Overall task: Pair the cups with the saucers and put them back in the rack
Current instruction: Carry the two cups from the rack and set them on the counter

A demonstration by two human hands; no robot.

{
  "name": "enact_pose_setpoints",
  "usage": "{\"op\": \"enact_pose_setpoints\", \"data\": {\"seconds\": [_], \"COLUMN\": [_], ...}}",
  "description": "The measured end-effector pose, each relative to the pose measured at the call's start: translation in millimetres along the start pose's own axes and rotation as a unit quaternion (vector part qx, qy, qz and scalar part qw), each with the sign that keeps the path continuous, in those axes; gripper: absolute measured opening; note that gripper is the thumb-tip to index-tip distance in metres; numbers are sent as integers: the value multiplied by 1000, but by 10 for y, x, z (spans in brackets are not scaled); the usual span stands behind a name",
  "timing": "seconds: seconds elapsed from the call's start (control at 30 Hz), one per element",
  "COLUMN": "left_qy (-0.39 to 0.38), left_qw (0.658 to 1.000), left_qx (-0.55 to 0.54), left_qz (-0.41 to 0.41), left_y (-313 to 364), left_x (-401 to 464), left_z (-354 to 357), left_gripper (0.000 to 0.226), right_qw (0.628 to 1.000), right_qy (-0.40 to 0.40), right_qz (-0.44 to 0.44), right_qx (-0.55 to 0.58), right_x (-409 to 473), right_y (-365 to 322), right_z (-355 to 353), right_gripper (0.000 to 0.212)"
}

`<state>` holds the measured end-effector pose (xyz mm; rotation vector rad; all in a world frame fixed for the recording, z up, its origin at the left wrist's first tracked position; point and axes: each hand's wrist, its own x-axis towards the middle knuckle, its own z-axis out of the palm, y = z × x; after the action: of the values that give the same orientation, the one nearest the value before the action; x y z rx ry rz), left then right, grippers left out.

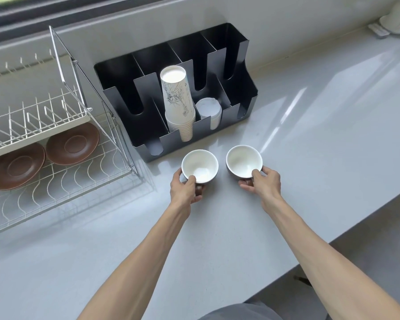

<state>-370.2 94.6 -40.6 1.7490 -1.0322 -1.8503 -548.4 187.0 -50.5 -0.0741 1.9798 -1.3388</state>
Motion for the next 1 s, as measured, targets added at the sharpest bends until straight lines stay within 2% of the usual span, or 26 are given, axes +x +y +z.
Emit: {"op": "enact_pose_setpoints", "data": {"seconds": [0.3, 0.63, 0.83, 1.0], "left_qy": [1, -12, -8, -3], "left_qw": [1000, 996, 987, 951], "left_qx": [2, 79, 149, 285], "left_qz": [-2, 27, 57, 118], "left_y": [-24, 14, 96, 161], "left_x": [-30, -65, -170, -341], "left_z": [-16, -220, -508, -865], "left_gripper": [58, 56, 58, 57], "right_qw": [1000, 983, 935, 888], "right_qy": [-4, 28, 48, 28], "right_qz": [-7, -44, -89, -185], "right_qx": [-23, -175, -341, -420], "right_x": [-51, -163, -374, -648], "right_y": [-15, -64, -197, -336], "right_z": [-8, -60, -52, 138], "right_gripper": [41, 45, 51, 52]}}
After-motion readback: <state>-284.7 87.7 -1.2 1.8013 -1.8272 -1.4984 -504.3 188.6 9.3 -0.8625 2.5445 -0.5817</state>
